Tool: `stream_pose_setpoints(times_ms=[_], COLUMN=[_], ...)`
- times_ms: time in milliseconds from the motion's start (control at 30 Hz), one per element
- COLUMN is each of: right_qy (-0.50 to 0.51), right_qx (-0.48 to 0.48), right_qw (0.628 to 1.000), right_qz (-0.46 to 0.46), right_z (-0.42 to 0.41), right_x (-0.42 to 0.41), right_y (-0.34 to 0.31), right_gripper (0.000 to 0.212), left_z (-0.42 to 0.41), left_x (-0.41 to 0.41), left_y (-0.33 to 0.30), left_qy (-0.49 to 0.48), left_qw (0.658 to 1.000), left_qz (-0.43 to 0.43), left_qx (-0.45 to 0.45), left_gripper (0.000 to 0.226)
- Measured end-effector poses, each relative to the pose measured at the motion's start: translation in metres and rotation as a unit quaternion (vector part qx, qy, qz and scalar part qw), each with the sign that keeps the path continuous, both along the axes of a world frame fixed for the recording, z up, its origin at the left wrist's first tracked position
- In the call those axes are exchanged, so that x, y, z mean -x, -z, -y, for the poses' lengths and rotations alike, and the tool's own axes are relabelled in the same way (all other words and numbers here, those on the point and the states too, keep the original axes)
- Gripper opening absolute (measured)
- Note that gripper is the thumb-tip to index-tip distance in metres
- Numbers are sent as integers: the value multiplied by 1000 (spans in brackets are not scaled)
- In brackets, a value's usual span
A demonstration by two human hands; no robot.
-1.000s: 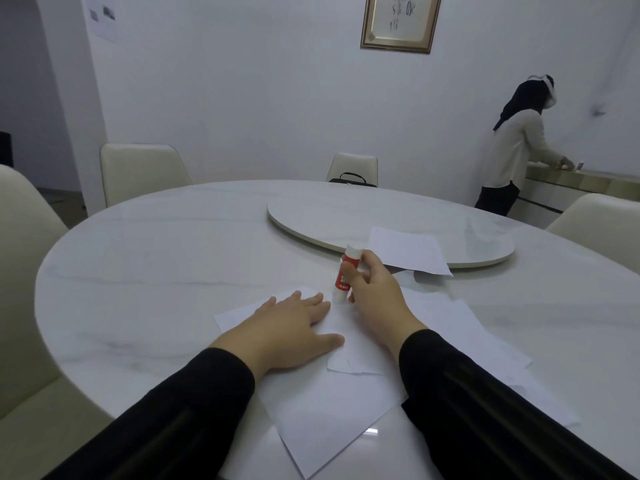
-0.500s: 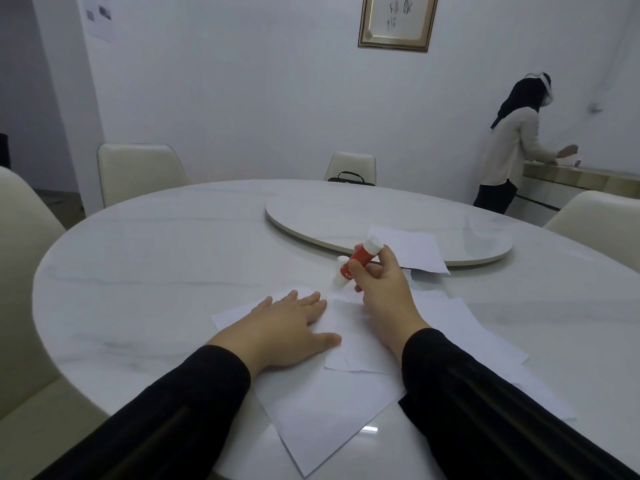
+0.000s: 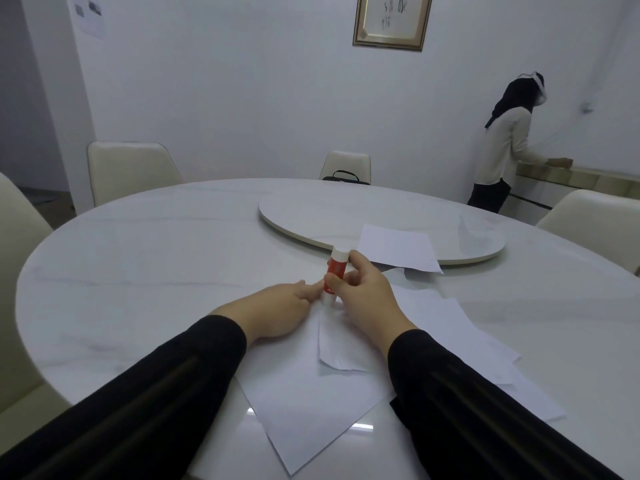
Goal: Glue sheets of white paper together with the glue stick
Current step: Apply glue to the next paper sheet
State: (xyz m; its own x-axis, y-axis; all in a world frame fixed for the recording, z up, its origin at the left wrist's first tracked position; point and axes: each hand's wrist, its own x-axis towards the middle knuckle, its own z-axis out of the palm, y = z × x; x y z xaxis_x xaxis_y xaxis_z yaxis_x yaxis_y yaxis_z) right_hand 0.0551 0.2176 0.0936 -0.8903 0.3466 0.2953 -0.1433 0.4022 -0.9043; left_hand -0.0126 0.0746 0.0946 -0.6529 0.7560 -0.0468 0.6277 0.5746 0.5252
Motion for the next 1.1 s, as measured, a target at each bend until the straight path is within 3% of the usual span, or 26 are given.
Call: stream_pose_setpoints(times_ms=[233,567,867,1100], right_qy=[13,-23,-86,-111], right_qx=[-22,-47,-57,-75], right_qw=[1000,999,995,991], right_qz=[1,1,-6,0], right_z=[1,14,24,26], right_x=[-6,-45,-82,-85], right_y=[-1,-3,-3,-5], right_gripper=[5,4,12,17], left_z=[3,3,2,3], left_x=[0,-2,-3,0], left_y=[3,4,3,-4], left_qy=[60,52,52,75], left_qw=[988,987,981,979], left_qz=[-95,-99,-117,-83], left_qx=[102,115,144,171], left_gripper=[59,46,61,70])
